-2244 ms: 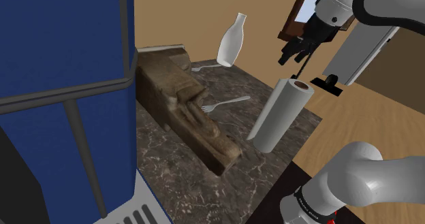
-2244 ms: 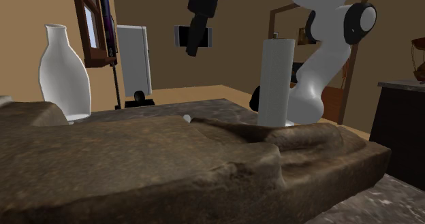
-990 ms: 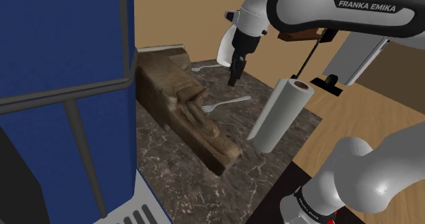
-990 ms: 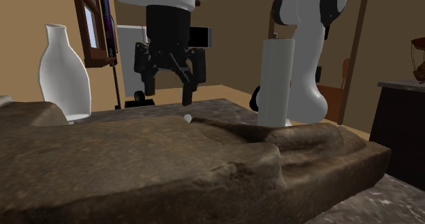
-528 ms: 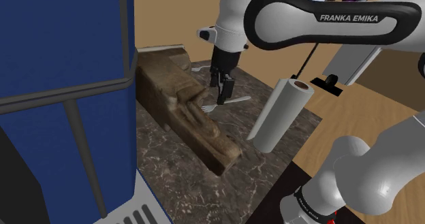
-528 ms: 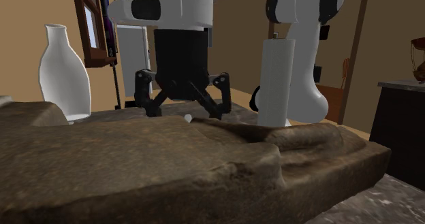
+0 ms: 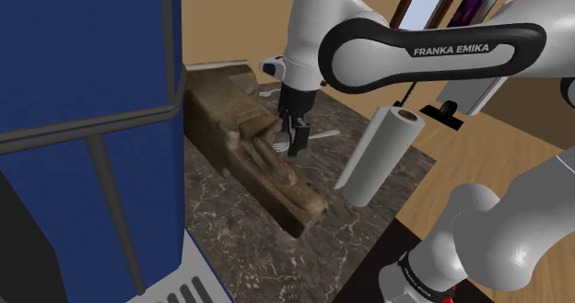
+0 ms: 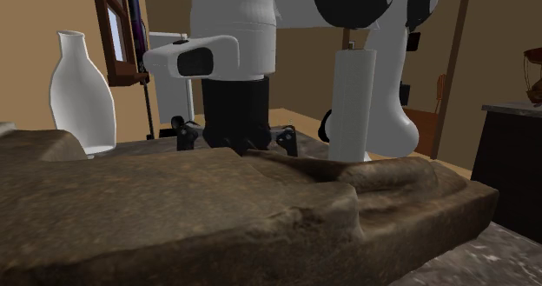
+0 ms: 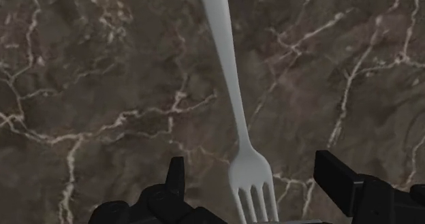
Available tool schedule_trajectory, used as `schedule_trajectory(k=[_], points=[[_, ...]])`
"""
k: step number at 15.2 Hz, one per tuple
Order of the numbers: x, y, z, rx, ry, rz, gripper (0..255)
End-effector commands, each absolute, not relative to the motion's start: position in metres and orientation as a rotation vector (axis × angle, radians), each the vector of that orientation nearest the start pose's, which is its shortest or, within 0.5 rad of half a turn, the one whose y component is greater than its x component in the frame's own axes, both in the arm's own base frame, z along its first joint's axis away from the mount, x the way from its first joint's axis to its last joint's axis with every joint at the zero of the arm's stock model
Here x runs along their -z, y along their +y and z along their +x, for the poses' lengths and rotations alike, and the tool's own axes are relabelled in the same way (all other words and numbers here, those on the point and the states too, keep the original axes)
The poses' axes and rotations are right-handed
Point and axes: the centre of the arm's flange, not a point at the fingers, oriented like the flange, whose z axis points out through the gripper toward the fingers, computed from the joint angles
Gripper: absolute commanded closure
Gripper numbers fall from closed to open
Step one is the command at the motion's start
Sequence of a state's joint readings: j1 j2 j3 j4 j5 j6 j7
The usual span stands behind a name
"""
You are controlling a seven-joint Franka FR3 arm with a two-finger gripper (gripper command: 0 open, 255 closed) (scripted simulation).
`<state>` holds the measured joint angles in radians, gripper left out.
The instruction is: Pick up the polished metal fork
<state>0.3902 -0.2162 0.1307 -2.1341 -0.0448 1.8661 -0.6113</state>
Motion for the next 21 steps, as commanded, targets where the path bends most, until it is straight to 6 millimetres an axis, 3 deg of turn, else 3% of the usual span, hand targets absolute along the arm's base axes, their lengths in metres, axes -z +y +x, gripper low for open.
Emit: schedule_trajectory(k=[1,2,11,21], points=[[-0.491,0.24,0.42,-0.091,-1.735,-2.698,0],[-0.489,0.24,0.42,-0.091,-1.735,-2.698,255],[-0.491,0.24,0.42,-0.091,-1.735,-2.698,255],[-0.543,0.24,0.42,-0.091,-1.735,-2.698,255]])
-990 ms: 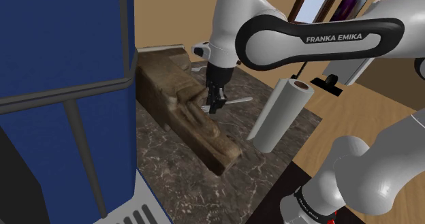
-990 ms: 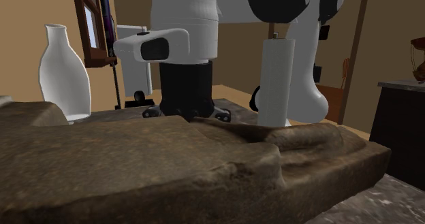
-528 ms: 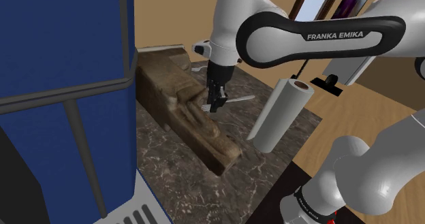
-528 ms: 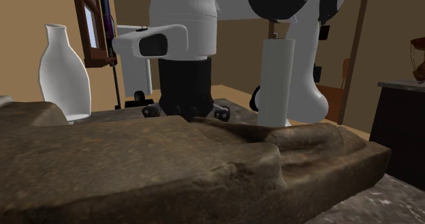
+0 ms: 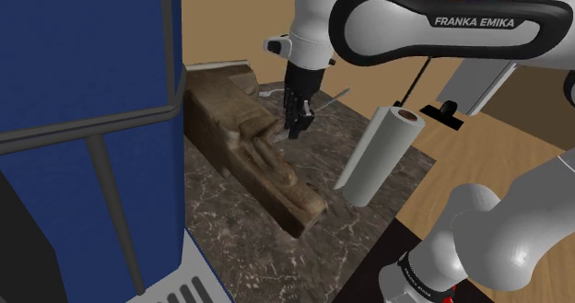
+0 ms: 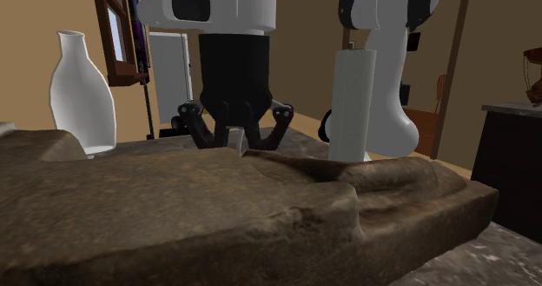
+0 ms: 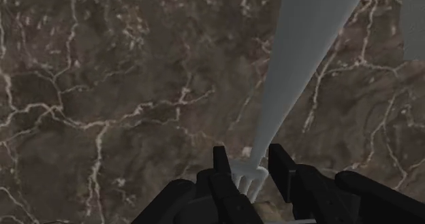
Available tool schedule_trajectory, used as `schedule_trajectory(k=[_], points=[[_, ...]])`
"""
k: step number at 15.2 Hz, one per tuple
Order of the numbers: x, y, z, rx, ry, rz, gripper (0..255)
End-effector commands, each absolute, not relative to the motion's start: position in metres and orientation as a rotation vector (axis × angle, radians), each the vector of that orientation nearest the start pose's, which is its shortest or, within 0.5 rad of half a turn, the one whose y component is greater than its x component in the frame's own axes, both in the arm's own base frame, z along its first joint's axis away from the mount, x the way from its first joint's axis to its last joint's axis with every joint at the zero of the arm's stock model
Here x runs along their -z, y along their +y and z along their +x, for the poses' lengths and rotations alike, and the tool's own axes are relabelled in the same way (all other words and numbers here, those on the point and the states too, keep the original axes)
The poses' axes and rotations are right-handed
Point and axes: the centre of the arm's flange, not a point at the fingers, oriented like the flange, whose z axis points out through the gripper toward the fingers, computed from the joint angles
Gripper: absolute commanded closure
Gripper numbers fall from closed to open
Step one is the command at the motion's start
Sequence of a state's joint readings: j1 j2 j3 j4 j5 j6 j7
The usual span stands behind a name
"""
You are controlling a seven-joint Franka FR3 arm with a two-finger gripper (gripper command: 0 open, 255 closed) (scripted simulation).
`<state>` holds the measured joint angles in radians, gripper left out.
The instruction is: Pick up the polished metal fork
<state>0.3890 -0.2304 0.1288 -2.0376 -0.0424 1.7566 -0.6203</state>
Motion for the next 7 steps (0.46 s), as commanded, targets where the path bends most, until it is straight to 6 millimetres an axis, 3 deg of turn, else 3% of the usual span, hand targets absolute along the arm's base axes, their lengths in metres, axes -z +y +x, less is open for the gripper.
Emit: schedule_trajectory(k=[1,5,7], points=[[-0.549,0.24,0.42,-0.091,-1.735,-2.698,255],[-0.57,0.24,0.42,-0.091,-1.735,-2.698,255],[-0.571,0.24,0.42,-0.091,-1.735,-2.698,255]])
